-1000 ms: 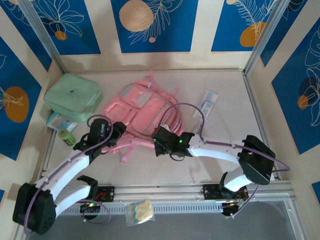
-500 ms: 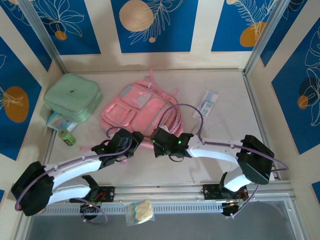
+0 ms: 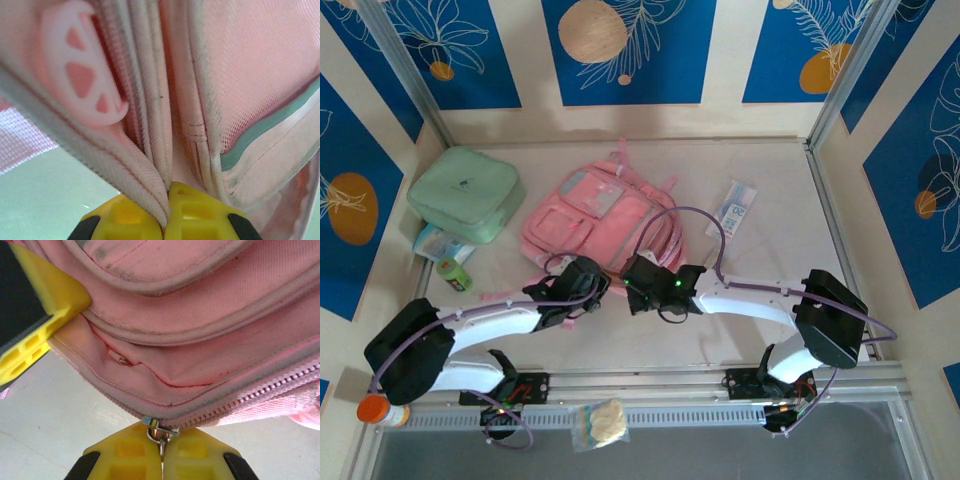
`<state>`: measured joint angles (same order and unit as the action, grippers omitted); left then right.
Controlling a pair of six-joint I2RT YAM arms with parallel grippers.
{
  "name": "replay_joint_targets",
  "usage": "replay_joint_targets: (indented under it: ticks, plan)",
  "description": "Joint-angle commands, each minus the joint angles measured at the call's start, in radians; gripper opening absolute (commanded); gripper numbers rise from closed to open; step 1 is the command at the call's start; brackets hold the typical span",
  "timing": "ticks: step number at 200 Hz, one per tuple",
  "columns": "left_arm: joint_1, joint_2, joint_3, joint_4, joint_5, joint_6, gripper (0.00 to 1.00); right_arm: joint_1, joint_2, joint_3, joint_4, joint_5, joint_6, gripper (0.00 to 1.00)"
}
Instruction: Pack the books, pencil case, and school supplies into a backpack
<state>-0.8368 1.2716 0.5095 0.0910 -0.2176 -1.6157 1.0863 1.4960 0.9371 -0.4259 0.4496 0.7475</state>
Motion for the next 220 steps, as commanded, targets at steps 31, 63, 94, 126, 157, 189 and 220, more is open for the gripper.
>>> replay_joint_targets:
  ticks: [31, 63, 94, 126, 157, 189, 220]
  plan:
    - [0.066, -0.124, 0.017, -0.187, -0.066, 0.163, 0.0, -0.076, -0.129, -0.047, -0.152, 0.007, -0.006, 0.0]
    - [0.131, -0.181, 0.032, -0.246, -0.007, 0.281, 0.0, -0.175, -0.188, -0.094, -0.143, -0.05, -0.041, 0.0]
    - [0.213, -0.205, 0.049, -0.252, 0.086, 0.422, 0.0, -0.14, -0.196, -0.077, -0.138, -0.039, -0.129, 0.0]
    - [0.321, -0.205, 0.093, -0.268, 0.215, 0.568, 0.0, -0.08, -0.197, -0.084, -0.106, -0.077, -0.147, 0.0]
    - [0.386, -0.152, 0.161, -0.266, 0.285, 0.726, 0.0, 0.006, -0.142, -0.06, -0.026, -0.141, -0.11, 0.0]
    - [0.458, -0.108, 0.197, -0.242, 0.344, 0.803, 0.0, 0.069, 0.012, 0.074, 0.055, -0.174, -0.093, 0.0]
    - [0.544, -0.053, 0.23, -0.239, 0.448, 0.858, 0.03, 0.084, 0.149, 0.198, 0.083, -0.145, -0.069, 0.0]
